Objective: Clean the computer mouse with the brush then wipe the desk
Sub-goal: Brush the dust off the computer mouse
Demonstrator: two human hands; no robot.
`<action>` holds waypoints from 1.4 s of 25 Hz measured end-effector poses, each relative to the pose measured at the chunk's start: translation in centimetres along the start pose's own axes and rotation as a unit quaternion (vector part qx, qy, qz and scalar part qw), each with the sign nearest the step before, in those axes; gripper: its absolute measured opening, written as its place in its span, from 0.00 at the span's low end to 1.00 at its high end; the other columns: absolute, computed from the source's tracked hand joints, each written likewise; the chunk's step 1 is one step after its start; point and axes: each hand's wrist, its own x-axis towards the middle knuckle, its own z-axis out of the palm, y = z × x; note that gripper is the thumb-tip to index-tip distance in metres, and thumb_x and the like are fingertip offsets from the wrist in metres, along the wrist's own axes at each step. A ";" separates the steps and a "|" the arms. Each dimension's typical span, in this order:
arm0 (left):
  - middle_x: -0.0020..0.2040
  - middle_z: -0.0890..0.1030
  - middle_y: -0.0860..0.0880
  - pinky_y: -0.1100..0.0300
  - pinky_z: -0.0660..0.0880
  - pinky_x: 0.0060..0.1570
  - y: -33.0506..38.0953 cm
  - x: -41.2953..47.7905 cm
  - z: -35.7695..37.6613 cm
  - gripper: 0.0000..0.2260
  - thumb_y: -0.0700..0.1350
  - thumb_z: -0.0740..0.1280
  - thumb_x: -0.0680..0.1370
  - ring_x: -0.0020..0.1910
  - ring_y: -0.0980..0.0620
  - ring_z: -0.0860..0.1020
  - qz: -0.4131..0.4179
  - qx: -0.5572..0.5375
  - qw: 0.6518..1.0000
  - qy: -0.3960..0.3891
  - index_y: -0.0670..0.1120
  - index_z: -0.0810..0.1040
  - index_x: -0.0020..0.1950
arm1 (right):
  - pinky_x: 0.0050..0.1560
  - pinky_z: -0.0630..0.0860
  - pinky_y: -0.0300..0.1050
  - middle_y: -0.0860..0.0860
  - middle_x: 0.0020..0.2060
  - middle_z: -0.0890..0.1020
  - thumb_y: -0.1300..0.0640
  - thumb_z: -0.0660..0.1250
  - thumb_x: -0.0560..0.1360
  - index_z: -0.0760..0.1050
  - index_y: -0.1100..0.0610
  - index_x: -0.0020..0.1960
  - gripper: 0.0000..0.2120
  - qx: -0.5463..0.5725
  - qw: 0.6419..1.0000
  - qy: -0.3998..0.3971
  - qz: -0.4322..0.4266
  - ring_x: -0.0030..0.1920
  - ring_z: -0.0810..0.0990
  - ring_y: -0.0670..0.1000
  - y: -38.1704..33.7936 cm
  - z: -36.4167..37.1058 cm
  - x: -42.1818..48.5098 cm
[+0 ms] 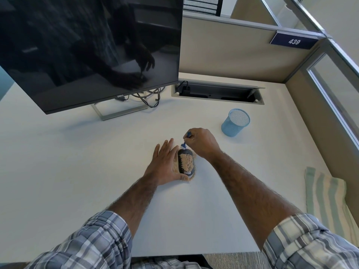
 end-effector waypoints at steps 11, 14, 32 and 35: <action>0.84 0.38 0.49 0.43 0.37 0.79 0.1 -0.2 0.0 0.60 0.85 0.58 0.61 0.82 0.50 0.34 0.008 -0.013 1.000 0.001 0.52 0.48 0.83 | 0.46 0.81 0.44 0.49 0.47 0.86 0.59 0.68 0.76 0.85 0.57 0.52 0.08 0.036 0.999 -0.012 -0.001 0.46 0.83 0.50 0.6 -0.3 -0.7; 0.84 0.38 0.49 0.43 0.36 0.79 -0.1 -0.2 0.1 0.57 0.82 0.63 0.63 0.82 0.50 0.34 0.008 -0.015 1.000 0.006 0.54 0.49 0.83 | 0.47 0.83 0.48 0.50 0.45 0.86 0.58 0.68 0.75 0.85 0.56 0.50 0.08 0.032 0.999 -0.008 -0.002 0.45 0.84 0.50 0.8 -0.4 -0.6; 0.84 0.39 0.48 0.43 0.36 0.79 0.0 -0.2 0.1 0.56 0.80 0.64 0.64 0.82 0.49 0.35 0.011 -0.016 1.000 0.008 0.54 0.51 0.83 | 0.41 0.80 0.45 0.51 0.40 0.86 0.59 0.69 0.74 0.84 0.57 0.45 0.05 0.099 0.994 0.033 0.042 0.40 0.83 0.51 1.5 0.2 -1.5; 0.84 0.39 0.49 0.44 0.35 0.79 0.0 -0.2 0.0 0.56 0.81 0.63 0.64 0.82 0.50 0.35 0.012 -0.017 1.000 0.003 0.55 0.50 0.83 | 0.44 0.81 0.45 0.49 0.41 0.86 0.58 0.70 0.75 0.85 0.56 0.47 0.05 0.101 0.994 0.019 0.043 0.43 0.84 0.49 1.5 0.4 -1.7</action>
